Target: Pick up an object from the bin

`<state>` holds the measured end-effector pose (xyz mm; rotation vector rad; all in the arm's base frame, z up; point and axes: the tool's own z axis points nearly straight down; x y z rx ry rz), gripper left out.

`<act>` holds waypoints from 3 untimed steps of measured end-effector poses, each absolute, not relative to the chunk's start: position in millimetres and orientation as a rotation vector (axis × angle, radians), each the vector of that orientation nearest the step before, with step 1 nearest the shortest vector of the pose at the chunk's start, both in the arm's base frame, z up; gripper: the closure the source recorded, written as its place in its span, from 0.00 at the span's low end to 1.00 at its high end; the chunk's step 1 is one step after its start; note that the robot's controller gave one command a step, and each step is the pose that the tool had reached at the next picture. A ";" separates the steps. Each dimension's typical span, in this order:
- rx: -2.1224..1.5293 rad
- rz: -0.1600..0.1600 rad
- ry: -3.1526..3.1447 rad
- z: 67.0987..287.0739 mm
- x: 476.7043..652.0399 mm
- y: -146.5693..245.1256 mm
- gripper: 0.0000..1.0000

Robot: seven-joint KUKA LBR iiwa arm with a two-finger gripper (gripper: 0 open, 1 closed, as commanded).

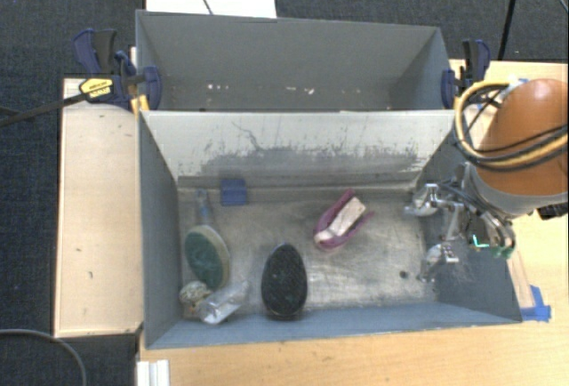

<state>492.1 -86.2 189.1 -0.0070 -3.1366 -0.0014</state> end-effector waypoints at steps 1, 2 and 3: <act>0.006 -0.003 -3.145 77.1 575.6 -42.0 0.00; -0.042 0.001 -3.158 74.4 551.6 6.2 0.00; -0.342 -0.005 -3.128 92.0 556.3 61.3 0.00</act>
Offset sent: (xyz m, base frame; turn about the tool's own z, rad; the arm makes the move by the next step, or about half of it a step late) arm 0.0816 0.0417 -0.1085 -0.0047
